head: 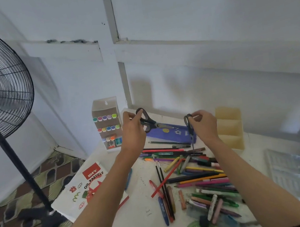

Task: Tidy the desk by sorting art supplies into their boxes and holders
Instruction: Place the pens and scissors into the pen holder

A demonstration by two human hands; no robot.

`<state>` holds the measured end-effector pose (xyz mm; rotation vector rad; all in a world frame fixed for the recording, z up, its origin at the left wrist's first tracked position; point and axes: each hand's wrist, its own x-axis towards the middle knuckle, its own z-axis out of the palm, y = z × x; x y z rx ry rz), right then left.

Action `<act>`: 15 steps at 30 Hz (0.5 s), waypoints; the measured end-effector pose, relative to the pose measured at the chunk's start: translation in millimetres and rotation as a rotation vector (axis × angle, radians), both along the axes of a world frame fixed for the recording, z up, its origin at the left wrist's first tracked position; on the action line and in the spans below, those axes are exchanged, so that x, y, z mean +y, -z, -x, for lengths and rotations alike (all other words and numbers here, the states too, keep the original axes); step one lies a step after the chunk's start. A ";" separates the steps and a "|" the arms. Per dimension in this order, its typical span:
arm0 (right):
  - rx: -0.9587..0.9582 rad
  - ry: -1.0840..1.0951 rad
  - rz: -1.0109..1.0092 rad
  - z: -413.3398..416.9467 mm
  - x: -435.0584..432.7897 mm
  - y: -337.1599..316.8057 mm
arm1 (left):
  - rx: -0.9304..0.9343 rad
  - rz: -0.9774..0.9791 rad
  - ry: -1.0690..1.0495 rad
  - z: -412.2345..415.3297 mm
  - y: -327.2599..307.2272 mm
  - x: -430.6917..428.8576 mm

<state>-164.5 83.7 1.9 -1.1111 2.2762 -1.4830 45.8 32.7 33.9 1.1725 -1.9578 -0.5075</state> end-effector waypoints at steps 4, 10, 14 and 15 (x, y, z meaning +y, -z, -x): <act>0.026 0.104 0.258 18.9 17.1 -37.1 | 0.186 0.020 0.043 30.4 -18.8 -2.0; 0.070 0.210 0.397 63.5 50.5 -67.3 | 0.383 -0.047 0.211 98.9 -34.6 1.5; 0.124 0.235 0.317 86.0 69.1 -61.4 | 0.338 -0.021 0.282 143.7 -34.9 10.1; 0.136 0.234 0.287 90.4 71.8 -57.5 | 0.309 -0.005 0.302 152.0 -34.7 12.2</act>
